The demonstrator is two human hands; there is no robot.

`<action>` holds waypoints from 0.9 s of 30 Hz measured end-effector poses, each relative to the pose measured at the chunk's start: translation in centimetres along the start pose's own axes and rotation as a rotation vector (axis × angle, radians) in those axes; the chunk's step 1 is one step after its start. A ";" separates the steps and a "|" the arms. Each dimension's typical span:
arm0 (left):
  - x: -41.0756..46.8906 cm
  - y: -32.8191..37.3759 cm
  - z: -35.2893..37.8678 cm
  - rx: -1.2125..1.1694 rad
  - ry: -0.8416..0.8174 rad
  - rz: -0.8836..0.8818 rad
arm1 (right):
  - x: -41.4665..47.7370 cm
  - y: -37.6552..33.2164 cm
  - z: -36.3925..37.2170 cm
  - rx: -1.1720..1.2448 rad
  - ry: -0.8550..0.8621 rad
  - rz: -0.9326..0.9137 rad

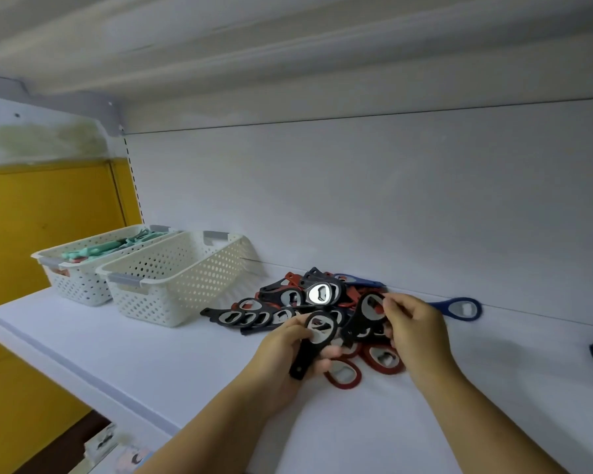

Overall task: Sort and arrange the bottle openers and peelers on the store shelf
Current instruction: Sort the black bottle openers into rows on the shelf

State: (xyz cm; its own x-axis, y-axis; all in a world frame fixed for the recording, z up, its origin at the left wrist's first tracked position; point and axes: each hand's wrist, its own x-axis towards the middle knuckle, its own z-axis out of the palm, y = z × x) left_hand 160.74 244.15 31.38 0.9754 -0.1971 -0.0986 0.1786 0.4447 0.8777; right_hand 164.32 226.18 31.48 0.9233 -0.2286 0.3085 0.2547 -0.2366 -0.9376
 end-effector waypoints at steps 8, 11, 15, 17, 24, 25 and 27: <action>0.5 -0.3 -0.8 0.092 -0.169 -0.035 | -3.0 -0.6 3.3 -0.195 -0.216 -0.251; 0.6 -0.2 -0.6 0.065 -0.151 -0.065 | -2.3 -0.4 2.4 -0.310 -0.179 -0.343; 0.8 -0.1 -0.5 0.000 -0.062 -0.102 | -0.3 0.0 -0.7 -0.670 -0.085 -0.400; 0.9 -0.1 -0.6 0.011 -0.055 -0.091 | -0.1 0.4 -1.1 -0.757 -0.194 -0.366; 0.0 0.1 -0.6 0.034 -0.153 -0.049 | -0.4 0.8 0.5 -0.881 -0.293 -0.348; -0.1 0.1 -0.5 0.037 -0.151 -0.047 | -0.3 0.9 0.5 -0.879 -0.290 -0.364; 0.0 0.1 -0.4 0.005 -0.121 -0.061 | -0.2 1.1 0.5 -0.833 -0.258 -0.396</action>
State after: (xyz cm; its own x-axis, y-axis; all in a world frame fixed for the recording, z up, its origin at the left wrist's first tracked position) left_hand 160.85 244.54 31.23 0.9399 -0.3282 -0.0948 0.2362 0.4240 0.8743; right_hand 164.55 226.38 30.27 0.8742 0.2037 0.4408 0.3678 -0.8705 -0.3271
